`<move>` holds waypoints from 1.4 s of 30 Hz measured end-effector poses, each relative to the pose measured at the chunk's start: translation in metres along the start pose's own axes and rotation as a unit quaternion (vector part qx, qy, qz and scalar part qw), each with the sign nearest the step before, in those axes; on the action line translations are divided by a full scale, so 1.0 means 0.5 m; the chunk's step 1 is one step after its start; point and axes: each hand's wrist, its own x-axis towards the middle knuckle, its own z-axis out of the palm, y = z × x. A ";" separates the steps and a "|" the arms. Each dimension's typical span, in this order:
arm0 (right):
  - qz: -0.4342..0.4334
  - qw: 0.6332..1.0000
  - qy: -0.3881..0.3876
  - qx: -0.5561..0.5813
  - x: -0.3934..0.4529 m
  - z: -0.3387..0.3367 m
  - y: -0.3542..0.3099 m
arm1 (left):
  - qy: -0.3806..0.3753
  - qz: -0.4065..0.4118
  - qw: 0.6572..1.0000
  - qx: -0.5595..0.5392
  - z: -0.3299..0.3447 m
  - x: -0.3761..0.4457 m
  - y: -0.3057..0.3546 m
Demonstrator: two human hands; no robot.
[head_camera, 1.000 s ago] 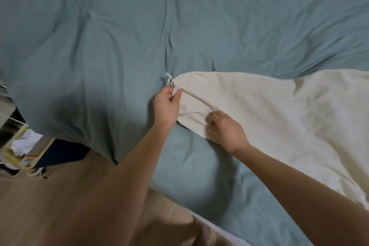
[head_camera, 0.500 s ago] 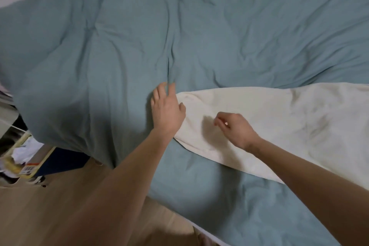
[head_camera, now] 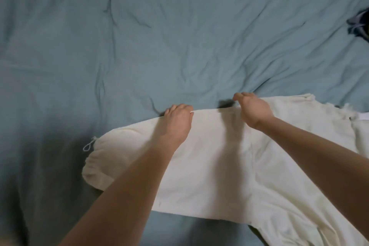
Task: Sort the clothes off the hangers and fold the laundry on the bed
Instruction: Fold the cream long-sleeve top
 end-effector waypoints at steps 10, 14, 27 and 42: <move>-0.009 0.993 -0.118 -0.023 0.091 0.039 0.084 | -0.092 -0.041 0.995 -0.011 0.033 0.080 0.040; -0.024 0.993 -0.014 0.112 0.125 0.015 0.086 | 0.043 -0.048 0.997 -0.045 0.027 0.106 0.037; -0.096 0.982 0.038 0.160 -0.095 0.119 0.109 | -0.167 0.133 0.965 0.152 0.142 -0.015 0.101; 0.165 0.961 0.130 0.178 -0.645 0.077 0.345 | -0.157 0.332 0.929 -0.051 0.154 -0.299 0.430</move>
